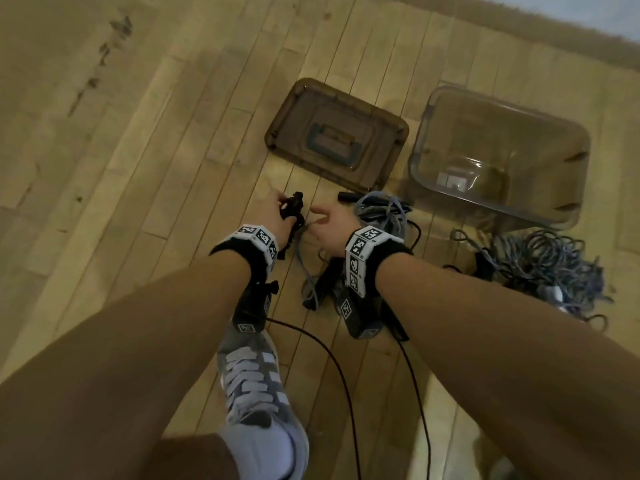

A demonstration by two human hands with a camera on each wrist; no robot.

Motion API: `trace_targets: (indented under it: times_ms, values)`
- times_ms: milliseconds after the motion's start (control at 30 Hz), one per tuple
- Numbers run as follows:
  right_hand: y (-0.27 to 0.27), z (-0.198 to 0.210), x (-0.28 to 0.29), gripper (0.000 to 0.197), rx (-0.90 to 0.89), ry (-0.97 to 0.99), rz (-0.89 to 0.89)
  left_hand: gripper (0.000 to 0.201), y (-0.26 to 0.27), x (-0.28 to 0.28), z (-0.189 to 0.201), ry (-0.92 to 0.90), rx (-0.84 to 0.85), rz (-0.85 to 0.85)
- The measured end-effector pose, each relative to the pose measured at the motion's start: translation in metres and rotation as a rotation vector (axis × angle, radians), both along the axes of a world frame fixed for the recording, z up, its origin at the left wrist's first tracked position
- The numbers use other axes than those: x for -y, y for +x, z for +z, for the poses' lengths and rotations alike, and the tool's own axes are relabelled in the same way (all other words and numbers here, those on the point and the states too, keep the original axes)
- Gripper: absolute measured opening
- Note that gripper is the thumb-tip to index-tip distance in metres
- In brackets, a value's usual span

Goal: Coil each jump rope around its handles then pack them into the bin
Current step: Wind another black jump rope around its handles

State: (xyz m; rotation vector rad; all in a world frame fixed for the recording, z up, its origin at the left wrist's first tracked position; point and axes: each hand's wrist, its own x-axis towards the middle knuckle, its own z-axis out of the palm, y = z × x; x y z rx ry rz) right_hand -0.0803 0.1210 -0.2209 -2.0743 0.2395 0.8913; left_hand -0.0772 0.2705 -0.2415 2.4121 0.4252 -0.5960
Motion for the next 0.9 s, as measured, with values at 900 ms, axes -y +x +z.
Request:
trace_targets:
  times_ms: [900]
  values:
    - [-0.097,0.021,0.144,0.030,0.120,-0.450,-0.350,0.029,-0.065,0.101,0.027,0.045,-0.079,-0.146]
